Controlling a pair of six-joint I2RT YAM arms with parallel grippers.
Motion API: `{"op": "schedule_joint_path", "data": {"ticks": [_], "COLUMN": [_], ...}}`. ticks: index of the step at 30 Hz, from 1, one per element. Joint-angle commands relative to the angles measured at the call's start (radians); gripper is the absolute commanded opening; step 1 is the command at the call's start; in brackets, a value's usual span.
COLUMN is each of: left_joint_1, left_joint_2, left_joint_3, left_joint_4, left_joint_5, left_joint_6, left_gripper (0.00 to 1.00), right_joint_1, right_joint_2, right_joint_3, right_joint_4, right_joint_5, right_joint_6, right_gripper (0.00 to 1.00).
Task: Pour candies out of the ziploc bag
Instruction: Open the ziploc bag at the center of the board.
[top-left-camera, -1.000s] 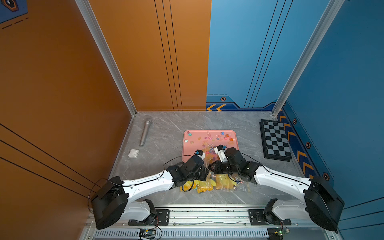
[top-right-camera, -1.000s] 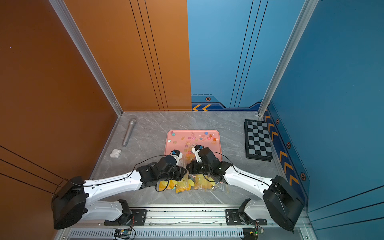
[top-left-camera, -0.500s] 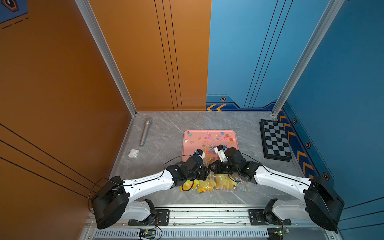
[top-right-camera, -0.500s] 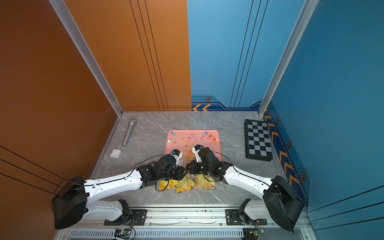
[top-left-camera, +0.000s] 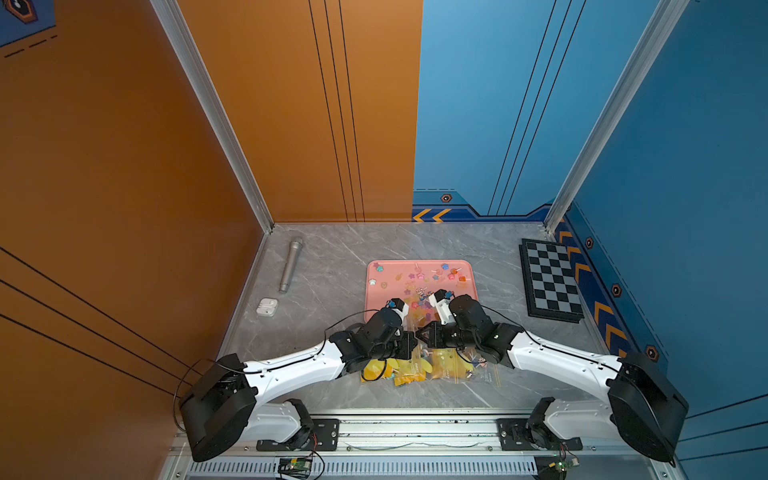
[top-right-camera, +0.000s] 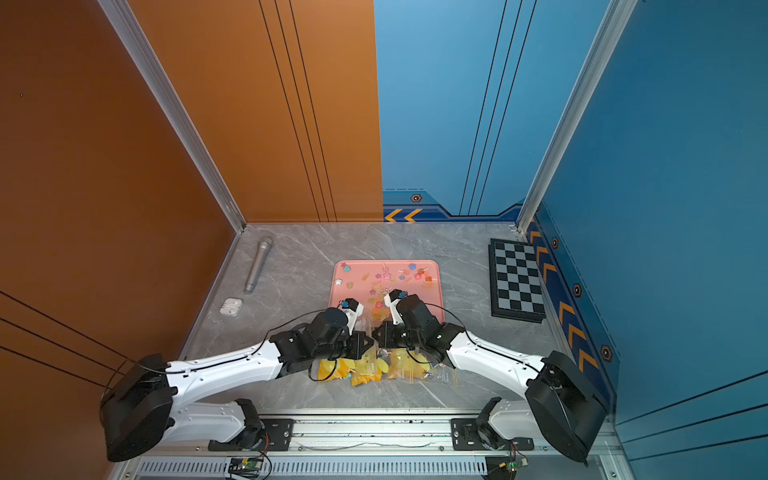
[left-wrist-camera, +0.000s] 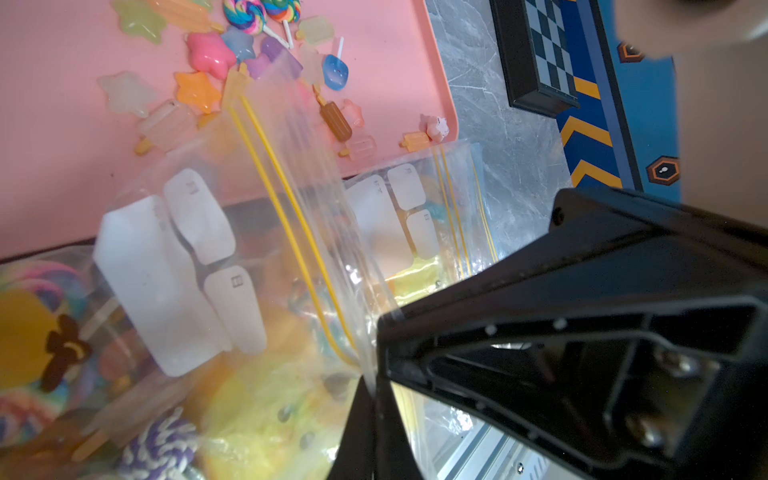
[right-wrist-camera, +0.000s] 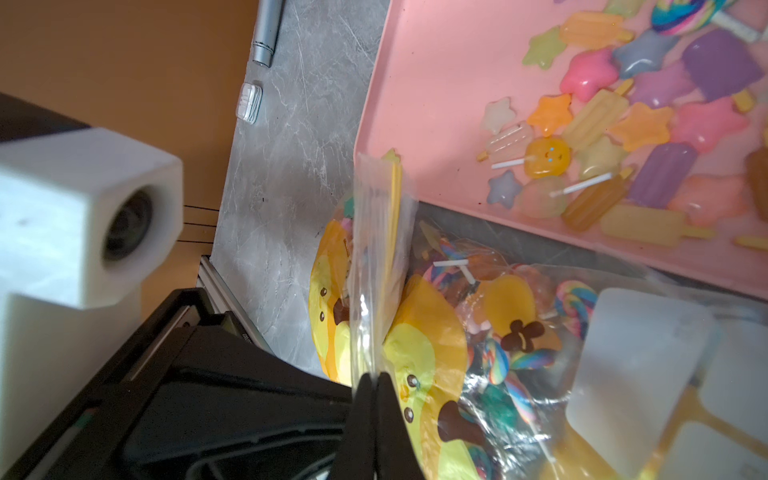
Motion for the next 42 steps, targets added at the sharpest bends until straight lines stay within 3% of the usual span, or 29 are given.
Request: {"op": "schedule_joint_path", "data": {"ticks": [1, 12, 17, 20, 22, 25, 42], "left_joint_1": [0.016, 0.01, 0.004, 0.004, 0.003, 0.003, 0.006], "left_joint_2": [-0.033, -0.065, -0.067, -0.073, -0.078, -0.081, -0.184], "left_joint_3": [-0.023, -0.022, -0.02, -0.021, -0.022, -0.022, -0.051], "left_joint_4": [-0.022, -0.036, -0.035, -0.035, -0.036, -0.037, -0.094], "left_joint_5": [-0.012, -0.025, -0.027, -0.029, -0.031, -0.035, -0.114], "left_joint_6": [0.002, 0.019, 0.024, 0.024, 0.025, 0.026, 0.047], "left_gripper": [0.0, 0.0, 0.0, 0.0, 0.0, 0.0, 0.0], "right_joint_1": [0.007, 0.02, 0.028, 0.034, 0.037, 0.037, 0.016], "right_joint_2": [0.007, 0.023, 0.044, 0.052, 0.057, 0.057, -0.062], "right_joint_3": [-0.002, 0.026, 0.039, 0.042, 0.044, 0.046, 0.016], "right_joint_4": [0.015, -0.05, -0.053, -0.051, -0.053, -0.056, -0.137], "right_joint_5": [0.026, 0.045, 0.027, 0.02, 0.017, 0.028, 0.169], "right_joint_6": [-0.024, -0.06, -0.065, -0.069, -0.074, -0.07, -0.08], "right_gripper": [0.0, 0.0, 0.16, 0.19, 0.15, 0.0, 0.0]}}
